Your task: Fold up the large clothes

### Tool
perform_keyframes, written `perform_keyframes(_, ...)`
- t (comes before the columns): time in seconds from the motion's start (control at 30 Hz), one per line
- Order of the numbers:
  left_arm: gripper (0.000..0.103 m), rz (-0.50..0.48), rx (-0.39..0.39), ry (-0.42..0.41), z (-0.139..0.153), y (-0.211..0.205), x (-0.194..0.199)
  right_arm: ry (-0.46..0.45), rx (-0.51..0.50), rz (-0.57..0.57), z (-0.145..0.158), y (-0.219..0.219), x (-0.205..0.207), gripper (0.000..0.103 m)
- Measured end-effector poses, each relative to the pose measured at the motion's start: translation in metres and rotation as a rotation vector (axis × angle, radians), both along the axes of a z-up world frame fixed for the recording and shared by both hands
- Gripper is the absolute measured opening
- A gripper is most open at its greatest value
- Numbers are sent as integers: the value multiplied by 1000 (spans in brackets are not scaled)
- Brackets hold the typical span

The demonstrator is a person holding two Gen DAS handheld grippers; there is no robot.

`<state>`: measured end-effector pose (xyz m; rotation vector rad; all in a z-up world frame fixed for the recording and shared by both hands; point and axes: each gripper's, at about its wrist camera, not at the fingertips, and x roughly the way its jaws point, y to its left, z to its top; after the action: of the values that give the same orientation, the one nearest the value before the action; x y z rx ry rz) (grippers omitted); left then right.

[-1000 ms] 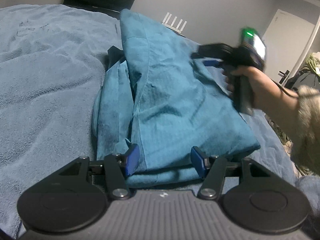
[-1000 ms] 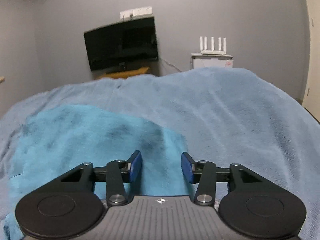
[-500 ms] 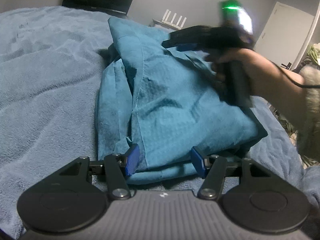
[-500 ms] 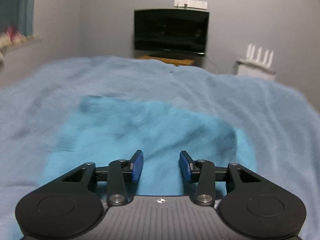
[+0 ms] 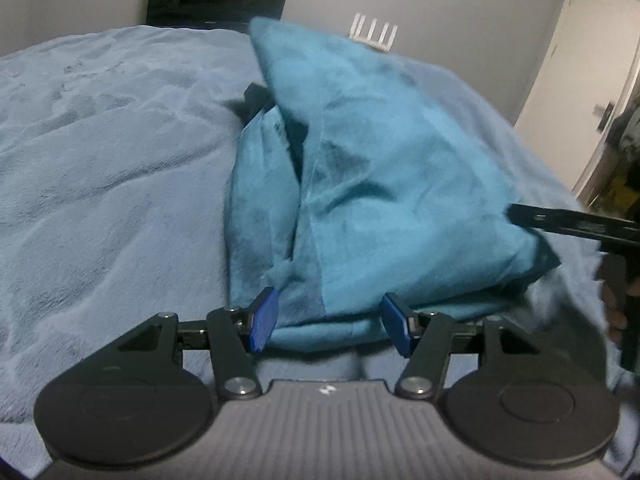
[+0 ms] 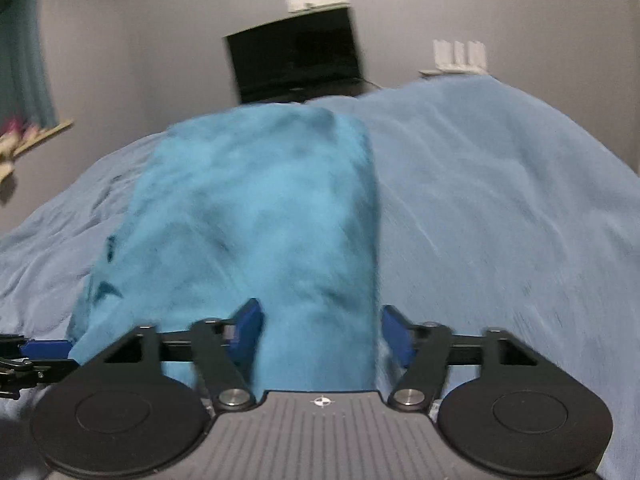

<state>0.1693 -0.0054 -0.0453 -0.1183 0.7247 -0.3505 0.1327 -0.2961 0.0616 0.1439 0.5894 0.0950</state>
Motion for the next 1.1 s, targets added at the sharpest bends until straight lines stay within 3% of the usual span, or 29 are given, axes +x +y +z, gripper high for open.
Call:
perform_keyframes(0.1,58,15,39,2,3,-3,-7,3,47,-18,1,-4,-18,73)
perform_keyframes(0.23,60,47,-35,4,13,5,-26,-57,23,-32,17,-6,-58,74)
perform_keyframes(0.57,87,70,-50,-50,26,-7,-93,-13,-77,-8,13,17,-147,83)
perform_keyframes(0.63,89,63,-16,-61,24,-15,-100,-23,-119,2,8,27,-157,86)
perform_keyframes(0.77,89,38,48,-95,23,-31,-107,-66,-208,27,1,43,-161,87)
perform_keyframes(1.0,89,50,58,-76,13,-34,-86,-137,-152,-77,-9,26,-131,81)
perform_keyframes(1.1,89,55,80,-80,6,-33,-76,-102,-159,-98,-22,21,-107,81)
